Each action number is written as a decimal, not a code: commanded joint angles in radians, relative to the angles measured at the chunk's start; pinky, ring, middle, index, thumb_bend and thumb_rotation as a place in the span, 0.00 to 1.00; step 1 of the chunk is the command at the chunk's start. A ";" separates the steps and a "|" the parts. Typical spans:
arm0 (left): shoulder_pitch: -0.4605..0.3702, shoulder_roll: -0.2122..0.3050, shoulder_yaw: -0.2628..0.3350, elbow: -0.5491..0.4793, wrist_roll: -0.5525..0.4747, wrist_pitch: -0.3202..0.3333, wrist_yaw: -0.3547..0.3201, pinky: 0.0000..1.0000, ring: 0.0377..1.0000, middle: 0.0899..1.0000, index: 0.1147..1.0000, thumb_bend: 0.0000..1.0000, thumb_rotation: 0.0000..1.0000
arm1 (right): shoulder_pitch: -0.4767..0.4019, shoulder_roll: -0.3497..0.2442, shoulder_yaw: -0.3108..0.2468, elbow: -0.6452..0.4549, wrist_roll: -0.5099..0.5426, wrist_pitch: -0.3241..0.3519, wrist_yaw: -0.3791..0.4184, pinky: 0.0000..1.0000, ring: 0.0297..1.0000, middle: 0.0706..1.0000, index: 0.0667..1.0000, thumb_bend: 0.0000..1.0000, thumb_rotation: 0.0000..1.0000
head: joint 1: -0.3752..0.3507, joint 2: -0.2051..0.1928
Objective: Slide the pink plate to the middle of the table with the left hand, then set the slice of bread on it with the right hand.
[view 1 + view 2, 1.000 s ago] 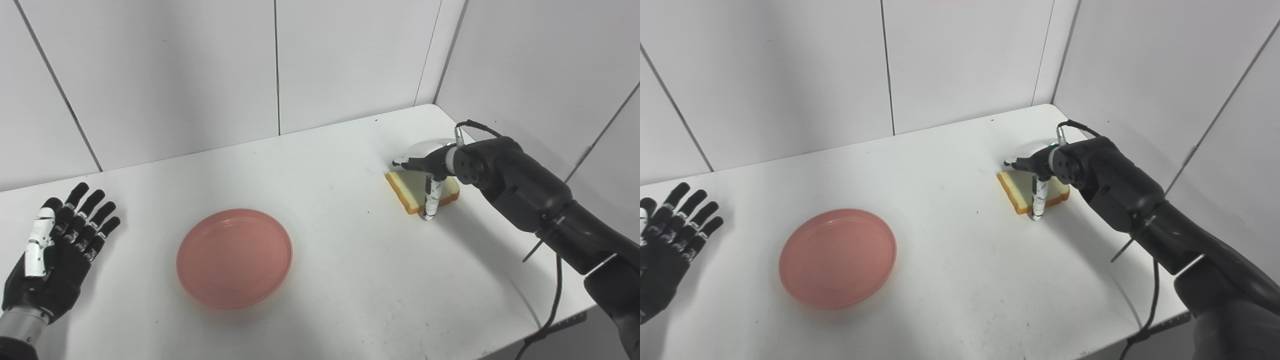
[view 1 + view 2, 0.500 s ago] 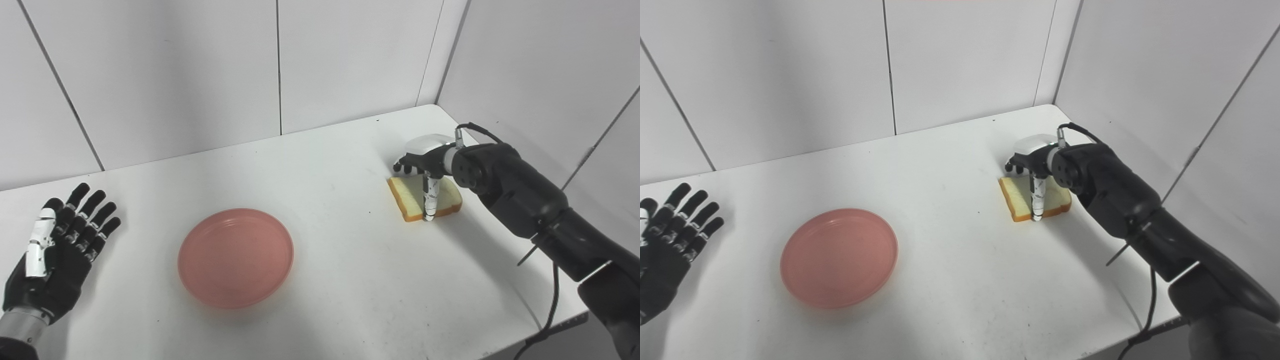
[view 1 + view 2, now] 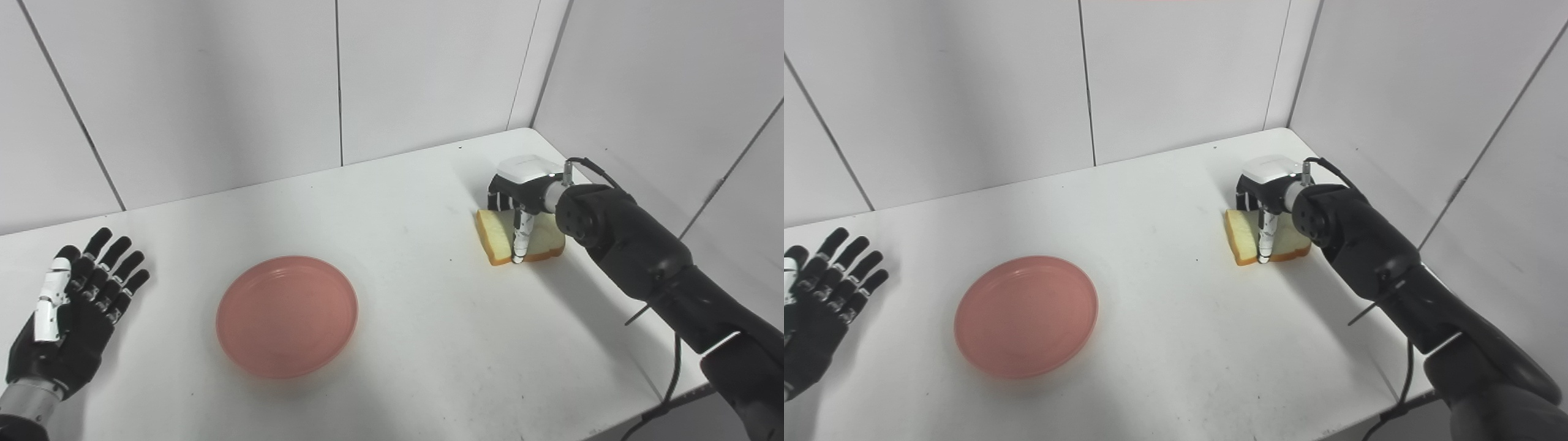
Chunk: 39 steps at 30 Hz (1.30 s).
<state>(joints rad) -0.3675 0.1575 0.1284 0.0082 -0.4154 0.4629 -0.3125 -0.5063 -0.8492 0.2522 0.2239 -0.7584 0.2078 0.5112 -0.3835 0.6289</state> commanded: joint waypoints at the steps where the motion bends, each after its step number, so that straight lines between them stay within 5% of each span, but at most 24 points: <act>1: -0.024 0.006 0.000 -0.044 -0.015 -0.003 0.009 0.96 0.97 0.98 0.98 0.43 1.00 | -0.022 0.003 0.004 0.003 -0.002 -0.030 -0.030 0.50 0.43 0.46 0.44 0.52 0.00 | 0.002 -0.002; 11: -0.026 -0.004 -0.009 -0.036 -0.013 -0.009 0.008 0.97 0.98 0.99 0.99 0.43 1.00 | -0.026 0.016 -0.058 -0.116 0.032 0.002 -0.035 0.44 0.39 0.46 0.46 0.52 0.00 | 0.013 -0.017; 17: -0.026 -0.020 -0.028 -0.039 0.008 -0.019 0.020 0.96 0.97 0.98 0.98 0.42 1.00 | -0.058 0.009 -0.065 -0.221 0.067 -0.021 0.016 0.45 0.40 0.47 0.46 0.52 0.00 | 0.032 -0.033; 24: -0.027 -0.041 -0.046 -0.041 0.008 -0.019 0.033 0.99 0.99 0.99 0.98 0.41 1.00 | -0.114 0.038 -0.087 -0.335 0.116 0.041 0.085 0.48 0.40 0.48 0.45 0.52 0.00 | 0.060 -0.051; 28: -0.031 -0.059 -0.062 -0.019 0.021 -0.043 0.040 0.99 0.99 1.00 0.99 0.41 1.00 | -0.149 0.052 -0.074 -0.379 0.110 0.050 0.113 0.54 0.42 0.48 0.44 0.52 0.00 | 0.128 -0.074; 32: -0.031 -0.086 -0.076 -0.013 0.044 -0.054 0.051 0.99 0.99 0.99 0.99 0.41 1.00 | -0.187 0.087 -0.045 -0.425 0.077 0.082 0.154 0.47 0.40 0.48 0.45 0.52 0.00 | 0.194 -0.097; 39: -0.033 -0.128 -0.104 0.005 0.105 -0.090 0.087 0.99 0.99 0.98 0.98 0.38 1.00 | -0.233 0.176 0.010 -0.402 0.091 0.007 0.137 0.42 0.37 0.46 0.48 0.51 0.00 | 0.327 -0.123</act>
<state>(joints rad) -0.3660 0.0384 0.0255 0.0246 -0.3225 0.4333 -0.2343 -0.6783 -0.6722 0.2684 -0.1732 -0.6740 0.2596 0.6705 -0.0572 0.5063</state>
